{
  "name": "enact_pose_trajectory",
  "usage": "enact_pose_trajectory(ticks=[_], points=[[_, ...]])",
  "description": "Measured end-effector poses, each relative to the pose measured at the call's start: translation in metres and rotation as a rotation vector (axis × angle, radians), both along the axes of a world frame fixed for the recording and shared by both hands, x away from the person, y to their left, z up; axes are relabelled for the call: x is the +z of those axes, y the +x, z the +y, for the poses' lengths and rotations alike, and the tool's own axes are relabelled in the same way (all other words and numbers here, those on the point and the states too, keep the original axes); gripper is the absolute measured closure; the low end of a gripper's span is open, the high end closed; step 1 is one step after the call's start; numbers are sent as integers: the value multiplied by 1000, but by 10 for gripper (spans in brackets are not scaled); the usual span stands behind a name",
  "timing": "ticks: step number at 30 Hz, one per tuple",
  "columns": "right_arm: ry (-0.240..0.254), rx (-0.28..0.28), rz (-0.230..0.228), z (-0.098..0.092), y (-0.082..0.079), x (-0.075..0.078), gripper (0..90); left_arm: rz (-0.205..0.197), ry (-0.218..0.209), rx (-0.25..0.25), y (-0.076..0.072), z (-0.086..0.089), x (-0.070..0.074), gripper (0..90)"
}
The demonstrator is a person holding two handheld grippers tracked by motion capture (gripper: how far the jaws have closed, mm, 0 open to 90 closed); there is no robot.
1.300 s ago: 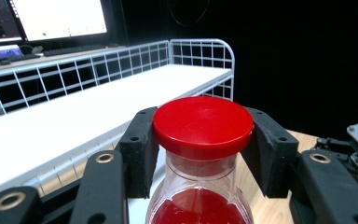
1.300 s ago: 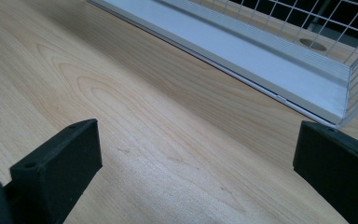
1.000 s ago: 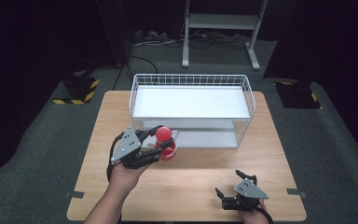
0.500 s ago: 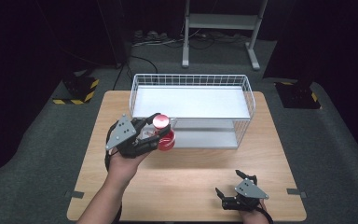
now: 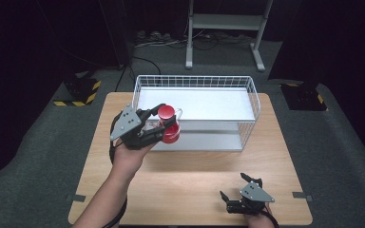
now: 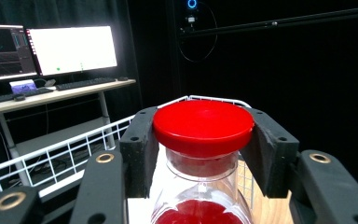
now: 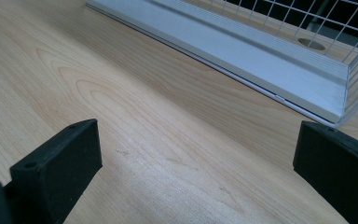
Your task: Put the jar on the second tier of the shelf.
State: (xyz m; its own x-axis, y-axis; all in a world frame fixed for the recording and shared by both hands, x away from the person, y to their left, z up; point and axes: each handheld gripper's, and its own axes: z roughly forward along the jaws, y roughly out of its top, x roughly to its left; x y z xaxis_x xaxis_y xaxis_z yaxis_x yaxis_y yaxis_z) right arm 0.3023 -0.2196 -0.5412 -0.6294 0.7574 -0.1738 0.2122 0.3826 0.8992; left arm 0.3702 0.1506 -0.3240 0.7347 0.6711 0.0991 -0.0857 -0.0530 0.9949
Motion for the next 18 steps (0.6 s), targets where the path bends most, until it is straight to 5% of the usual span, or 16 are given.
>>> enact_pose_trajectory(ticks=[18], points=[[14,2,3,-1,0,0,6,0,-7,36,33,-16,12,486]])
